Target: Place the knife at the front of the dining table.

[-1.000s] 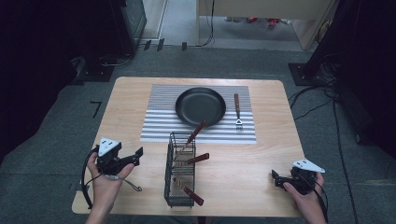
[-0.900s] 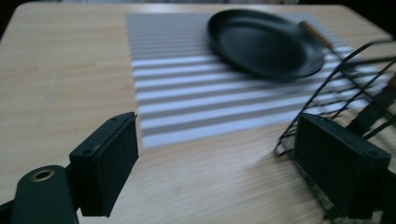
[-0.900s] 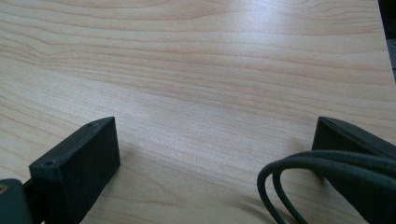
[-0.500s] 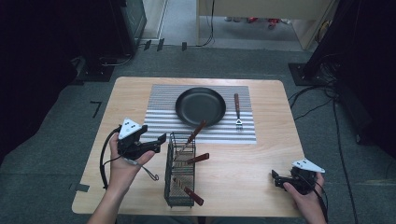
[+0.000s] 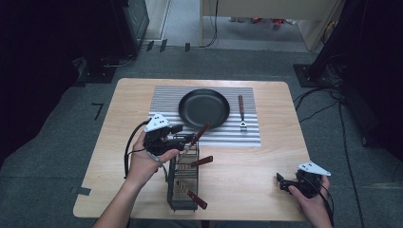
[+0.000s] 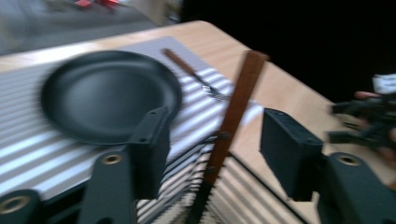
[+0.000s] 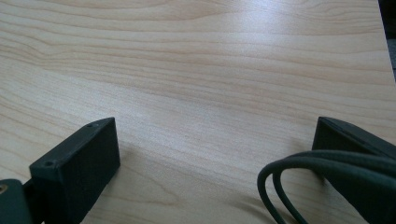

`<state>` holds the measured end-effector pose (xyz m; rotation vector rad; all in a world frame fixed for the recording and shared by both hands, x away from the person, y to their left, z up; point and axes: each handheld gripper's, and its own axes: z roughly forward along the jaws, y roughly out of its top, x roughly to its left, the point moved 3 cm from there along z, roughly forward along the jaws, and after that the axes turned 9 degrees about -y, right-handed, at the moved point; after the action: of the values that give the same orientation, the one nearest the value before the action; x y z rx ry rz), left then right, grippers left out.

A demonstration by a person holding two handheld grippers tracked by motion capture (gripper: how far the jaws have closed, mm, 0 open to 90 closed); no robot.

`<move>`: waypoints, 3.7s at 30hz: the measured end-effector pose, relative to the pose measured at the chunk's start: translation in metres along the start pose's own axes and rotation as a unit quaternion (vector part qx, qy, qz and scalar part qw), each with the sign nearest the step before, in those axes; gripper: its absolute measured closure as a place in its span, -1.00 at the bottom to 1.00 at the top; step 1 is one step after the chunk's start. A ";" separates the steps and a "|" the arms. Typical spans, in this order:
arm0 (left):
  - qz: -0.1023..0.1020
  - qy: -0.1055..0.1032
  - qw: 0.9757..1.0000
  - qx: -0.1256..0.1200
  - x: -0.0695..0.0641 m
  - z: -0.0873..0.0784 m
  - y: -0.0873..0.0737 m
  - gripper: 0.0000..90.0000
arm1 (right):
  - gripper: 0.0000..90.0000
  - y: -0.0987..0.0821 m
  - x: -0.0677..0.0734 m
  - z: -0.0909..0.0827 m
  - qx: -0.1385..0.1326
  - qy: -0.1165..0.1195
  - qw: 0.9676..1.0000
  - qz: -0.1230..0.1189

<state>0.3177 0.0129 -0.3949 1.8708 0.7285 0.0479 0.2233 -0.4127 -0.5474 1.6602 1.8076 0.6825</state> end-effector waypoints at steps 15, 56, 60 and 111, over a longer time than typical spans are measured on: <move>0.028 0.017 0.994 0.106 -0.002 0.037 0.014 0.24 | -0.97 0.000 0.000 0.000 0.000 0.000 1.000 0.001; 0.054 -0.007 0.992 -0.114 -0.007 -0.044 0.033 0.72 | -0.98 0.000 0.000 0.000 -0.001 0.000 1.000 -0.001; 0.052 0.000 0.988 -0.145 -0.007 -0.058 0.039 0.72 | -0.97 0.000 0.000 0.000 0.000 0.000 1.000 0.000; -0.019 0.192 0.972 -0.136 0.086 -0.075 0.028 0.72 | -0.97 0.000 0.000 0.000 0.000 0.000 1.000 0.000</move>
<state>0.3740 0.1118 -0.3647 1.5977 0.9679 0.4742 0.2233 -0.4127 -0.5474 1.6608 1.8074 0.6834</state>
